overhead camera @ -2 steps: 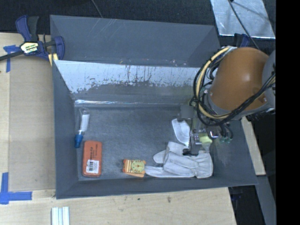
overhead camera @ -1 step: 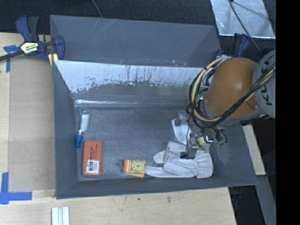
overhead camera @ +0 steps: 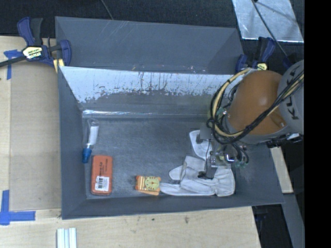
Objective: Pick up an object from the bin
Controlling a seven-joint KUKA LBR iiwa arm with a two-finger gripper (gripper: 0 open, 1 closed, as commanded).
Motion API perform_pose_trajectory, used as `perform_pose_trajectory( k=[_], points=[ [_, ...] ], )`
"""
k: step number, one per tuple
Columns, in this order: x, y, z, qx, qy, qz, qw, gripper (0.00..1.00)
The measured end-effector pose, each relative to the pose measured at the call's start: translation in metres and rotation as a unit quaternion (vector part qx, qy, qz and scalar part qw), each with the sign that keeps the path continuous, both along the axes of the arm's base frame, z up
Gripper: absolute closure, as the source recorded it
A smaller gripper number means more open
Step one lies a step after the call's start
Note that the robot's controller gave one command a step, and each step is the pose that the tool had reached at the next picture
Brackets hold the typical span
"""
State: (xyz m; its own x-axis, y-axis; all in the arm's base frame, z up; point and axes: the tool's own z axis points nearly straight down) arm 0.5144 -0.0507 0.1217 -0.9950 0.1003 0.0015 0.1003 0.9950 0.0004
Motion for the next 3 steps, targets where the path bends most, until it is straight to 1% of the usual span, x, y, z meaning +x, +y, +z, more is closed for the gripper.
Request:
perform_pose_trajectory(
  k=[1, 2, 3],
  points=[
    [-0.002, -0.013, -0.046, 0.0, -0.0025, -0.049, 0.9988, 1.0],
    [-0.002, -0.013, -0.047, 0.0, -0.0025, -0.049, 0.9988, 1.0],
    [-0.012, -0.004, 0.097, 0.0, -0.0018, -0.039, 0.9992, 1.0]
  ],
)
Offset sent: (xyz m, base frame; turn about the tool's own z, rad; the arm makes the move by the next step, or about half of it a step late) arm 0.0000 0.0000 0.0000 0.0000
